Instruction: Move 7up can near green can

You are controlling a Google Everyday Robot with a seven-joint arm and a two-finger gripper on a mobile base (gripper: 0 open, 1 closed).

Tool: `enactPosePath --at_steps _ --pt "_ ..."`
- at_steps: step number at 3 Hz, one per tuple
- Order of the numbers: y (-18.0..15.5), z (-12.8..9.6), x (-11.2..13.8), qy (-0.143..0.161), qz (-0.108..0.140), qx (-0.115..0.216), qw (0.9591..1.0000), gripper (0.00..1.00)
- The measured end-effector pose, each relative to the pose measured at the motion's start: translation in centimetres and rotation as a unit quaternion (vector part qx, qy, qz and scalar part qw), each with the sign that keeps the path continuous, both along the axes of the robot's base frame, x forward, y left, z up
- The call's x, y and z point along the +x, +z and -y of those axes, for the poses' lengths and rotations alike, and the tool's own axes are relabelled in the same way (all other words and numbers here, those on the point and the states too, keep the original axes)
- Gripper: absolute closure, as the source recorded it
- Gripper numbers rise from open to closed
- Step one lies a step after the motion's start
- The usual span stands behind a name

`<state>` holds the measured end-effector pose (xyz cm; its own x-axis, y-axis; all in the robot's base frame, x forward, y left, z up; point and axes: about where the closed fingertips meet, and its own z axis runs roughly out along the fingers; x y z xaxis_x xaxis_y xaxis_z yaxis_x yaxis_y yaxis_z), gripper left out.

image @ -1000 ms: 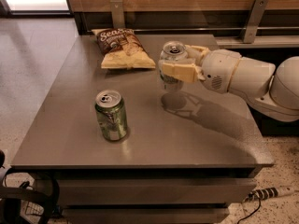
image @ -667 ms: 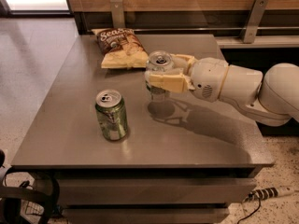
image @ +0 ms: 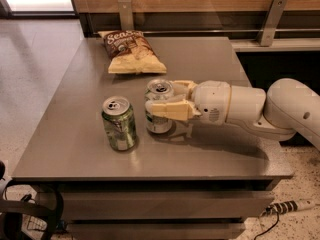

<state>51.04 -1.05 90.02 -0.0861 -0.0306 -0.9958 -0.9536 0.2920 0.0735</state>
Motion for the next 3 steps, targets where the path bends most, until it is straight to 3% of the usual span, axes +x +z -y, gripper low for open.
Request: enactPosePath --at_steps 1,3 --pt "-2.01 -0.01 -0.29 0.009 -0.012 -0.002 0.9999 1.00" --pt "-1.48 -0.01 -0.30 0.009 -0.012 -0.002 0.9999 0.57"
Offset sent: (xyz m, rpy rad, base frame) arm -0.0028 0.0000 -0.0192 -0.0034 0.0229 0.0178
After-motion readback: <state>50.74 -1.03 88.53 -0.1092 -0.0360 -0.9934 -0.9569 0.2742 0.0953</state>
